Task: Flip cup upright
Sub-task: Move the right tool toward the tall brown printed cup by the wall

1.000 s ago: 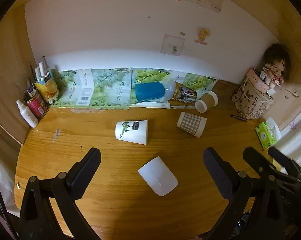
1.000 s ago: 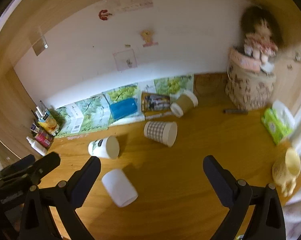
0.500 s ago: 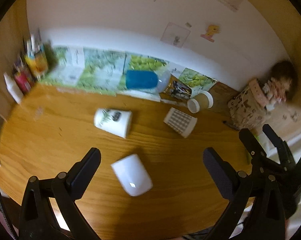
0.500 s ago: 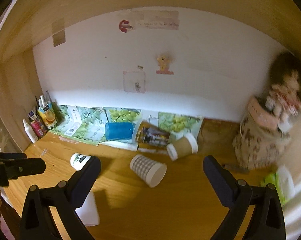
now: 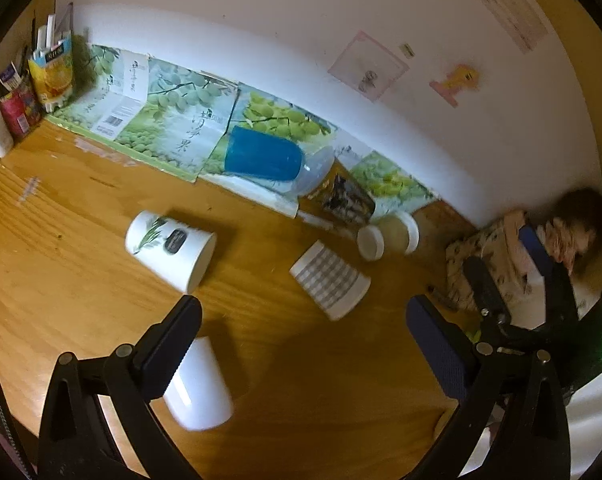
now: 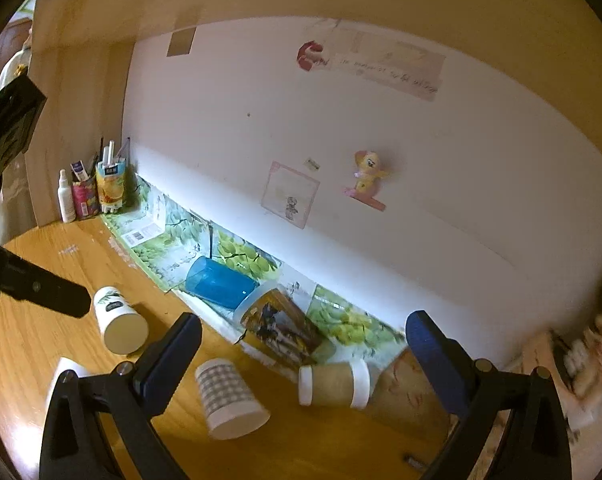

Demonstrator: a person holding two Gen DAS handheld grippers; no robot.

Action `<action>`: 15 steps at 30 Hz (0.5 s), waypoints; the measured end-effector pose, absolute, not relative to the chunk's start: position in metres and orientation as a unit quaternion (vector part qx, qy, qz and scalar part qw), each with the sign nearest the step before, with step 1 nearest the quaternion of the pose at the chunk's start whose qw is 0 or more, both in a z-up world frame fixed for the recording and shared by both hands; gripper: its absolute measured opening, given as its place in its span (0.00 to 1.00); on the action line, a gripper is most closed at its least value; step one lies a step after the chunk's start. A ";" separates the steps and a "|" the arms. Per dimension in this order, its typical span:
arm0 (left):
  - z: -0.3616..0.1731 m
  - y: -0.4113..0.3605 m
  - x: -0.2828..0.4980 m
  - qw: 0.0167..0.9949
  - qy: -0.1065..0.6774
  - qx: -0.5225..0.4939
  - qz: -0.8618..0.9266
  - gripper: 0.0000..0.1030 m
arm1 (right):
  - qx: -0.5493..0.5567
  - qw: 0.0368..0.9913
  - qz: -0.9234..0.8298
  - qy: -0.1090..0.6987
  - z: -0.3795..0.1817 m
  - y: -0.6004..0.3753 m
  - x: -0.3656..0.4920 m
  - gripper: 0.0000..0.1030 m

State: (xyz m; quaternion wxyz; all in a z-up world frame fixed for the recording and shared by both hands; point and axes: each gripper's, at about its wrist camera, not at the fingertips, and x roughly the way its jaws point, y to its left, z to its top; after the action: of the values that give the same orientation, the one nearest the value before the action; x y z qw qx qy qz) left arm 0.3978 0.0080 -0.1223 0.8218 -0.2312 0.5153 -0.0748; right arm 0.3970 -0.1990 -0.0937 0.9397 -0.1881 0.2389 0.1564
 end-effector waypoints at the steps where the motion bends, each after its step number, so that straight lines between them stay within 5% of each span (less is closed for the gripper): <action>1: -0.124 0.008 0.403 0.821 0.514 -0.239 -0.072 0.99 | -0.191 0.938 0.166 0.237 -0.096 -0.199 0.406 0.99; 15: -0.160 0.022 0.456 0.799 0.513 -0.310 -0.045 0.99 | -0.245 0.894 0.238 0.292 -0.152 -0.176 0.504 0.99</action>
State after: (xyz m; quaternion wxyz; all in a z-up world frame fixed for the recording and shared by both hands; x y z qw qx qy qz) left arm 0.4555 0.0224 -0.1605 0.7992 -0.3104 0.5127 -0.0449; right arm 0.5037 -0.1756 -0.1525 0.8935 -0.2451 0.2915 0.2378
